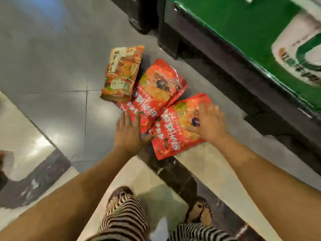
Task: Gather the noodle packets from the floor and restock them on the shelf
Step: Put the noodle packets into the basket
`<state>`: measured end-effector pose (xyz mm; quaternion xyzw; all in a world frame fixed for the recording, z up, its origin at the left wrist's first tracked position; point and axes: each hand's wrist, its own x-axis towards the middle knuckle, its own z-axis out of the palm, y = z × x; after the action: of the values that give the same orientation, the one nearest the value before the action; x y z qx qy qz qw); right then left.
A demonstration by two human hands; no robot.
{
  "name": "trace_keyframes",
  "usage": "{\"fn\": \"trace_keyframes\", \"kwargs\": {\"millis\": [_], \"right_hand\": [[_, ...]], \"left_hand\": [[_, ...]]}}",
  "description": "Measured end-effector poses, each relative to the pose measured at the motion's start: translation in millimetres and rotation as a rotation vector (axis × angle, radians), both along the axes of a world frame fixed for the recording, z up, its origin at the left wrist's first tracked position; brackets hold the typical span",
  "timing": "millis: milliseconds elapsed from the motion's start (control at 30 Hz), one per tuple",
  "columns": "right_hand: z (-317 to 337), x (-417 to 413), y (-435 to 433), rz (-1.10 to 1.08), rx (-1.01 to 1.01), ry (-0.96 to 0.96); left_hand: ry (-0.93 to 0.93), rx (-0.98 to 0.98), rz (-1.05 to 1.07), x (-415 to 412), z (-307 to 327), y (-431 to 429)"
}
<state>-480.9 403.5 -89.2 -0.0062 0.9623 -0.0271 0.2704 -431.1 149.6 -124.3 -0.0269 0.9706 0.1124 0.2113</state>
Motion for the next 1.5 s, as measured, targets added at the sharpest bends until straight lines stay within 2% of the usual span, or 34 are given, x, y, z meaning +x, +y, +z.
{"fn": "trace_keyframes", "kwargs": {"millis": [67, 133, 233, 333, 467, 600, 733, 800, 867, 1000, 1133, 1233, 1333, 1433, 1500], "right_hand": [[-38, -32, 0, 0.136, 0.046, 0.115], [-68, -57, 3, 0.271, 0.073, 0.178], [-97, -84, 9, 0.397, 0.11, 0.089], [-103, -87, 13, 0.378, 0.103, -0.015], [-99, -64, 17, 0.339, 0.164, 0.023], [-110, -44, 21, 0.206, 0.168, -0.07], [-103, -27, 37, 0.088, 0.129, -0.106], [-99, -15, 46, -0.004, 0.081, -0.182], [-101, -4, 55, -0.105, 0.002, -0.242], [-98, 9, 67, -0.238, -0.11, -0.314], [-104, 28, 97, -0.354, -0.199, -0.306], [-99, 47, 108, -0.447, -0.203, -0.316], [-96, 47, 117, -0.507, -0.222, -0.352], [-91, 41, 117, -0.504, -0.187, -0.379], [-86, 37, 112, -0.49, -0.151, -0.357]], "left_hand": [[0.064, 0.038, 0.036, -13, -47, -3], [0.126, 0.127, 0.173, -19, -86, -2], [0.269, 0.328, 0.457, -22, -127, -1], [0.268, 0.431, 0.543, -25, -135, 6], [0.269, 0.827, 0.851, -28, -115, 25], [0.132, 0.933, 1.216, -42, -109, 43], [-0.085, 1.173, 1.392, -60, -98, 48], [-0.228, 1.303, 1.376, -65, -85, 50], [-0.307, 1.338, 1.344, -67, -81, 56], [-0.29, 1.339, 1.245, -68, -82, 57], [-0.104, 1.293, 1.031, -52, -63, 52], [0.019, 1.146, 0.702, -39, -32, 43], [-0.006, 0.996, 0.437, -48, 12, 17], [-0.122, 0.694, 0.205, -64, 57, -19], [-0.129, 0.455, 0.088, -74, 77, -39]]}}
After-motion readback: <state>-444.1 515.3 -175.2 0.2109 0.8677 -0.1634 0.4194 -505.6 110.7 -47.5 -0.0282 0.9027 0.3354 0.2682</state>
